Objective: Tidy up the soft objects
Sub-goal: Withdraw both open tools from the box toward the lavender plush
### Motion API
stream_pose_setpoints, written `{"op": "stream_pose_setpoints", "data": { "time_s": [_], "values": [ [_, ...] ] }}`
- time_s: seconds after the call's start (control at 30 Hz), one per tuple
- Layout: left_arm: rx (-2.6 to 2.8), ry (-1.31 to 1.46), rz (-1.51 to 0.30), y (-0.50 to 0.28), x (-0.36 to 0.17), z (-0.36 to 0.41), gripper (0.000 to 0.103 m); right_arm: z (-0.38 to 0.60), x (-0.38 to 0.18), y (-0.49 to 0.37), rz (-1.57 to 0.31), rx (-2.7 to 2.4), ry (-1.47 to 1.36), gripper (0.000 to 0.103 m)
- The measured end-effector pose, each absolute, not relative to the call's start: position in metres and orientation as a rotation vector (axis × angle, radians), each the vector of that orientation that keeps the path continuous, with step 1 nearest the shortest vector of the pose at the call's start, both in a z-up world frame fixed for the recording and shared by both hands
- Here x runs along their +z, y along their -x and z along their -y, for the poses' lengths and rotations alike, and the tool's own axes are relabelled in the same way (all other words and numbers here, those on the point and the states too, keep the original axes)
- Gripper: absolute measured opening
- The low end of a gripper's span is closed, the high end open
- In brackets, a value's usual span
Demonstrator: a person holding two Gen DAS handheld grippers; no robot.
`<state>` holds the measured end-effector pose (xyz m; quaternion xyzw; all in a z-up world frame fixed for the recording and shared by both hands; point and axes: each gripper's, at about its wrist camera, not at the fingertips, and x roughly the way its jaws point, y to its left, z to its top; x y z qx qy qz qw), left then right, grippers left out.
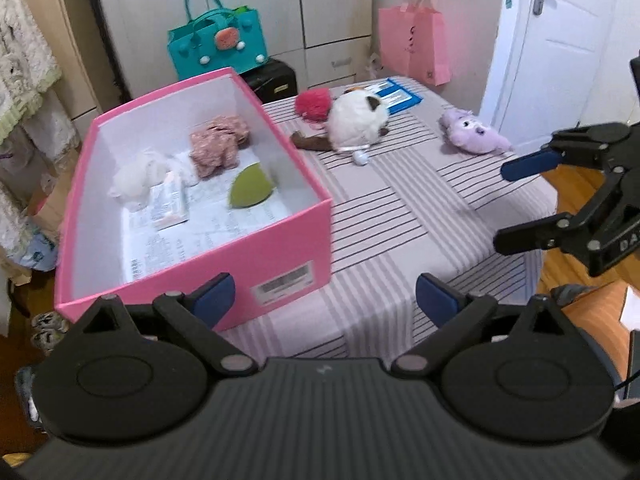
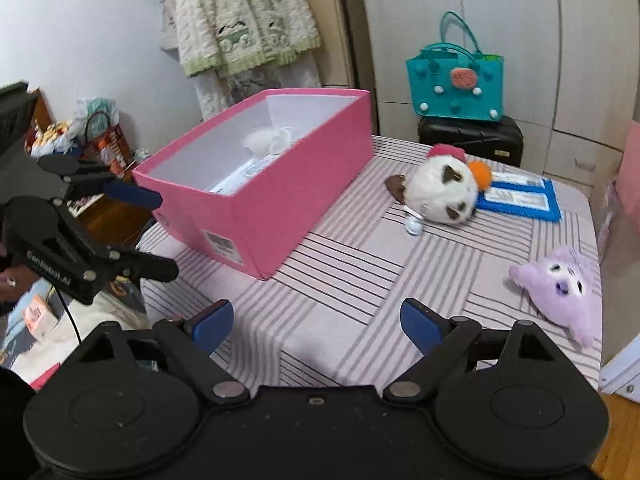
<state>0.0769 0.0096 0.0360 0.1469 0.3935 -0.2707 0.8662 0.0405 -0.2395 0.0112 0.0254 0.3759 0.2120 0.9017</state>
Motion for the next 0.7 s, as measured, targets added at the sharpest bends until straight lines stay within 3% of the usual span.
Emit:
{"op": "stream_pose_setpoints", "data": {
  "time_s": [0.53, 0.7],
  "values": [
    [-0.588, -0.241, -0.767, -0.073, -0.005, 0.042, 0.098, 0.284, -0.037, -0.043, -0.709, 0.317, 0.016, 0.093],
    [-0.609, -0.233, -0.745, -0.076, -0.013, 0.065, 0.098, 0.301, -0.041, -0.034, -0.596, 0.268, 0.041, 0.093]
  ]
}}
